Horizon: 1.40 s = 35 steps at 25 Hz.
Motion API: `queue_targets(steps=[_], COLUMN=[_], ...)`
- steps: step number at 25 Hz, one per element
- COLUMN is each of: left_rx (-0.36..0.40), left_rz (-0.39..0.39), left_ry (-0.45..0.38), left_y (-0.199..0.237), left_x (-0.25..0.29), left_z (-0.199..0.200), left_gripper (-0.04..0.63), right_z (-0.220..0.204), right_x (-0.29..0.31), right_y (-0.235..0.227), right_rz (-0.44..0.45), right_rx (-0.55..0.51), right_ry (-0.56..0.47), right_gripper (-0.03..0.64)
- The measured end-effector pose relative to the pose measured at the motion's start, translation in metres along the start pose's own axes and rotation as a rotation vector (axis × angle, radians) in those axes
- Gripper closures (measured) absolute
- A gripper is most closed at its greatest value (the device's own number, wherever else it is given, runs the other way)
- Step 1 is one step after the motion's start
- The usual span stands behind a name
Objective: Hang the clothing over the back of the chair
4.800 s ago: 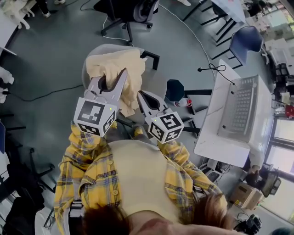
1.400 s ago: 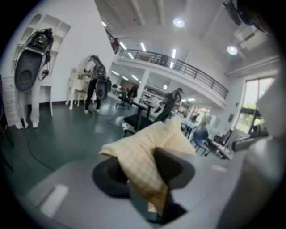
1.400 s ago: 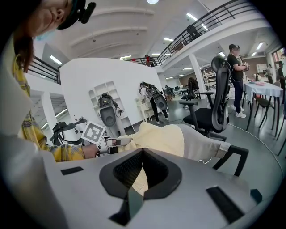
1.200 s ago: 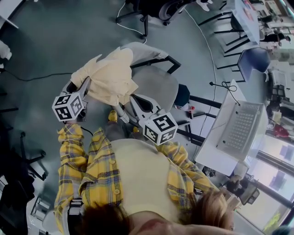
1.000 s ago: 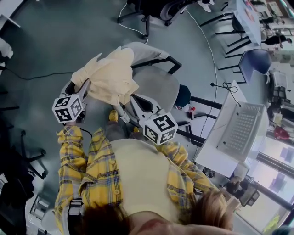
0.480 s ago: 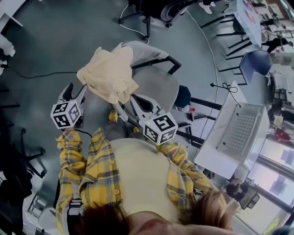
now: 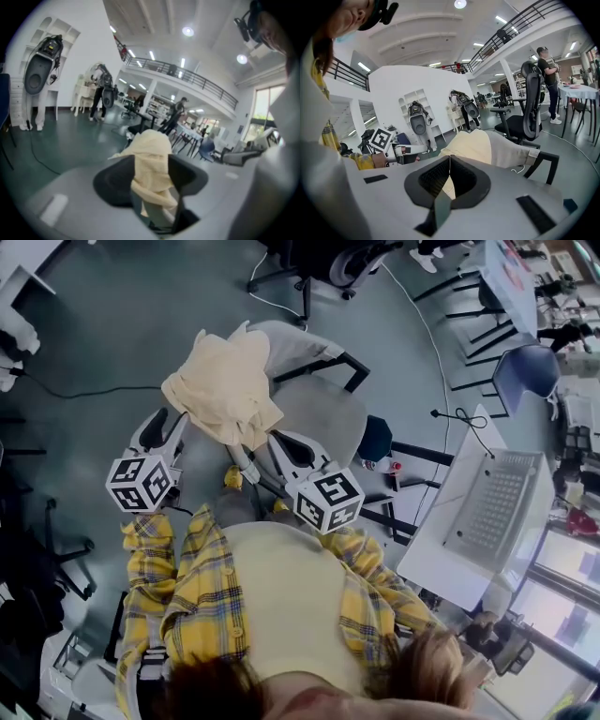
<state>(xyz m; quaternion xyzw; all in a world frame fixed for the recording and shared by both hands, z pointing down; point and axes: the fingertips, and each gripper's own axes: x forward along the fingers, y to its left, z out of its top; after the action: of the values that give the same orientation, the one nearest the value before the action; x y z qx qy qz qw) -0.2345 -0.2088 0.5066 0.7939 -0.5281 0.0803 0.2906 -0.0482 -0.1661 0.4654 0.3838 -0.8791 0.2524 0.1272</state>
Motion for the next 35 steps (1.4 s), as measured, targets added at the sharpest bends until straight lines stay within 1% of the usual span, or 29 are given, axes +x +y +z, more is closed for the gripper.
queue_targets(steps=[6,9,12,16,20,27,35], left_rx=[0.038,0.068,0.100,0.117,0.145,0.172,0.188], left_rz=[-0.047,-0.069,-0.088,-0.112,-0.117,-0.124,-0.114], left_ry=[-0.053,-0.067,-0.075,-0.087,-0.090,-0.080,-0.031], left_y=[-0.038,-0.059,-0.080,-0.103,-0.119,-0.141,-0.160], left_x=[-0.011,-0.015,-0.019,-0.025,-0.030,-0.039,-0.043], left_z=[0.011,0.014,0.016,0.016,0.013,0.006,-0.011], left_gripper=[0.450,0.504,0.535,0.555,0.578,0.589,0.591], right_z=[-0.004,-0.006,-0.005,-0.005,-0.008,-0.015,-0.020], right_x=[-0.017,-0.025,-0.035,-0.048,-0.059,-0.073,-0.086], right_y=[-0.006,-0.010,-0.013,-0.017,-0.020,-0.022,-0.024], right_rz=[-0.013,-0.023,-0.033,-0.044,-0.050,-0.054,-0.058], right_rx=[0.001,0.005,0.006,0.005,0.001,-0.006,-0.015], right_ry=[-0.019,-0.032,-0.044,-0.058,-0.068,-0.074,-0.074], right_gripper=[0.601,0.602,0.602,0.603,0.603,0.603,0.603])
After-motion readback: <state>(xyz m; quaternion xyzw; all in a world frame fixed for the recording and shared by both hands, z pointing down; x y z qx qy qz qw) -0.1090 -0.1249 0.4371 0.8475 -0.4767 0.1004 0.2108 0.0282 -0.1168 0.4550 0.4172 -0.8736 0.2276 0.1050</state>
